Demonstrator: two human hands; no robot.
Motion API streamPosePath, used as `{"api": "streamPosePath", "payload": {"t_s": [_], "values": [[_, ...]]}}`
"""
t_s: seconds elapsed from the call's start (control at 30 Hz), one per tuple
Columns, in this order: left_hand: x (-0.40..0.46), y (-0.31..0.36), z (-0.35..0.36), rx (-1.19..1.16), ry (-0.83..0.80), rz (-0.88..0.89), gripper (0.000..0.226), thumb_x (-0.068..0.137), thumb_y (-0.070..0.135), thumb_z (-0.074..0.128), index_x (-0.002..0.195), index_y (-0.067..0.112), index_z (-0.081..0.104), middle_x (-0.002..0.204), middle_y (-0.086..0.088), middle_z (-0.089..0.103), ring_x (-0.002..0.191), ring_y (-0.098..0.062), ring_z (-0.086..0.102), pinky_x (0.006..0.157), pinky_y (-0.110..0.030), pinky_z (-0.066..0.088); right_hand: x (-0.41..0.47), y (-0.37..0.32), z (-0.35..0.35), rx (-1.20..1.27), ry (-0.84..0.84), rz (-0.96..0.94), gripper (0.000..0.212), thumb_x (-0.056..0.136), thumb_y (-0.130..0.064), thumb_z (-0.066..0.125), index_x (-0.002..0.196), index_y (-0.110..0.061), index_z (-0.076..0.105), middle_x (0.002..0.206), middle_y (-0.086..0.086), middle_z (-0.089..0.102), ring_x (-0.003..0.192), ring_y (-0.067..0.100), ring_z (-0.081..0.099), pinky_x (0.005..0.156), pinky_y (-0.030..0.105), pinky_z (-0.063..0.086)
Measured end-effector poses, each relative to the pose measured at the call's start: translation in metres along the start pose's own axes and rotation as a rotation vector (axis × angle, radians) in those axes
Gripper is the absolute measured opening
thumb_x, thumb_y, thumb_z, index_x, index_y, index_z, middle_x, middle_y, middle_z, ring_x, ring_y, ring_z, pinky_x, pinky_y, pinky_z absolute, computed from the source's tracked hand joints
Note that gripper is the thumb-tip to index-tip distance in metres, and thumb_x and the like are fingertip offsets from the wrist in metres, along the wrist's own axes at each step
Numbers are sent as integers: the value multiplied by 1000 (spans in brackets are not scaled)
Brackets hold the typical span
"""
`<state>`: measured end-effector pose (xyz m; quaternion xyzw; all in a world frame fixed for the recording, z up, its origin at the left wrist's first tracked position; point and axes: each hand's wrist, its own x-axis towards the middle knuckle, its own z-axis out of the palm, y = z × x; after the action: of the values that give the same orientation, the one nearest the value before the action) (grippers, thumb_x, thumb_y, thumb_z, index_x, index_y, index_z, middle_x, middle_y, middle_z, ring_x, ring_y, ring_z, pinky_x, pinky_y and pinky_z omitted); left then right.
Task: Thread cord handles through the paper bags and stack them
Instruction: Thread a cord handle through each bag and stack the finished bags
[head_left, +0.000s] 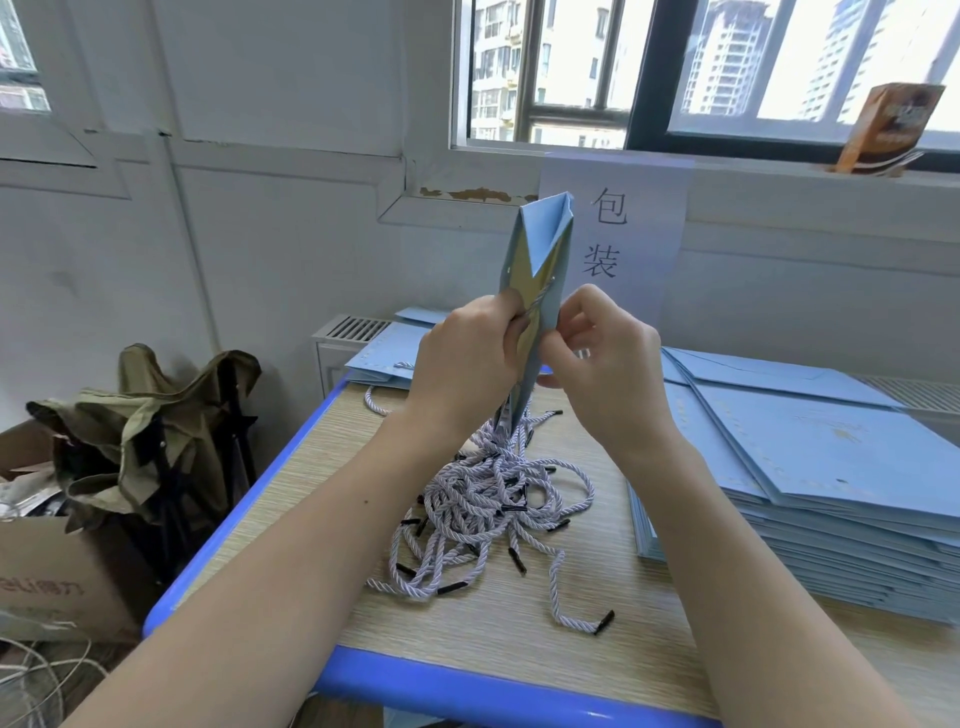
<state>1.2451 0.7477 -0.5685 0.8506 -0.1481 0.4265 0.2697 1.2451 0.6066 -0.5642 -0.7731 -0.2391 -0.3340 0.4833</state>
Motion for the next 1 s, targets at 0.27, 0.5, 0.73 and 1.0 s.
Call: {"api": "streamPosePath", "payload": {"t_s": [0.27, 0.5, 0.73, 1.0], "values": [[3, 2, -2, 66, -69, -81, 18, 98, 22, 49, 91, 9, 59, 82, -4, 58, 76, -34, 50, 60, -36, 37, 0, -2, -1, 8, 0, 31, 5, 84, 2, 61, 82, -1, 59, 75, 13, 65, 68, 26, 65, 50, 19, 54], [5, -3, -4, 105, -87, -134, 13, 95, 13, 53, 87, 6, 61, 81, -11, 59, 75, -39, 52, 63, -42, 45, -1, -7, -7, 21, 38, 63, 4, 83, 7, 60, 80, 5, 58, 69, 13, 63, 60, 19, 55, 47, 2, 38], [3, -4, -4, 94, -79, -146, 15, 96, 15, 57, 86, 7, 63, 77, -7, 58, 73, -35, 53, 61, -36, 40, -1, -6, -6, -2, 3, 54, 5, 85, 4, 61, 82, 1, 58, 69, 2, 61, 63, 15, 58, 49, 8, 45], [0, -1, -2, -28, -47, -87, 35, 99, 42, 55, 86, 11, 65, 73, 0, 55, 68, -26, 51, 58, -32, 34, 1, -1, -6, -31, -8, 44, 6, 87, -4, 64, 83, -4, 60, 70, 6, 66, 61, 20, 65, 57, 35, 59]]}}
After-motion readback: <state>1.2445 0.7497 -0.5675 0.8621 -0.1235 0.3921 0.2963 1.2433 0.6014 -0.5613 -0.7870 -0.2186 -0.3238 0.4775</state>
